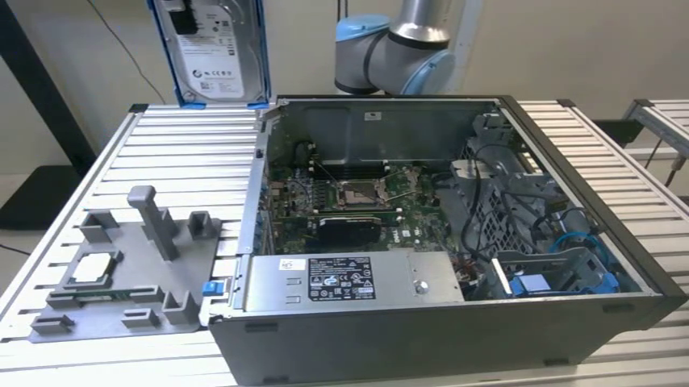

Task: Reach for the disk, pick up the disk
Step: 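Pick up the disk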

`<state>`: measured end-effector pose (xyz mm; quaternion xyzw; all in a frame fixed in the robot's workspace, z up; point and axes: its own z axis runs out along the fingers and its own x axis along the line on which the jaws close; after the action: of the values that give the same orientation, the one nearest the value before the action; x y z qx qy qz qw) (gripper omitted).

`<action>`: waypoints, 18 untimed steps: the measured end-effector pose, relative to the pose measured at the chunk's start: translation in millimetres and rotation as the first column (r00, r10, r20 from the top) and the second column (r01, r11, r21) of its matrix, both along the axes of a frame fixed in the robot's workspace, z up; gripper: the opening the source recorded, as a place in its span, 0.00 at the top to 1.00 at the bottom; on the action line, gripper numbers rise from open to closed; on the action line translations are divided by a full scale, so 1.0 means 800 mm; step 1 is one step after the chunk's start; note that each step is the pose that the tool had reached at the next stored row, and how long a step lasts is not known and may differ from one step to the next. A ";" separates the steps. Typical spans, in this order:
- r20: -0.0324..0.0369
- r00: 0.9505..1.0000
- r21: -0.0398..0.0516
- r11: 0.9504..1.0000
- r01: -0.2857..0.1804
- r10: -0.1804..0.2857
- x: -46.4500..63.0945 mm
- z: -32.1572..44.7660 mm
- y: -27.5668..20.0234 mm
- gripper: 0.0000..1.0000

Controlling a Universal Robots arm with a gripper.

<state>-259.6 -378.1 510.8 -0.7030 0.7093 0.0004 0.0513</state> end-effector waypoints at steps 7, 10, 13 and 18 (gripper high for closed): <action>0.000 1.000 0.000 1.000 0.000 0.000 0.021 0.0001 0.0000 1.00; 0.000 1.000 0.000 1.000 0.000 0.000 0.029 0.0001 0.0000 1.00; 0.000 1.000 0.000 1.000 0.000 0.000 0.037 0.0000 0.0000 1.00; 0.000 1.000 0.000 1.000 0.000 0.000 0.050 0.0000 0.0000 1.00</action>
<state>-219.7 -378.1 510.8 -0.7030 0.7093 0.0004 0.0513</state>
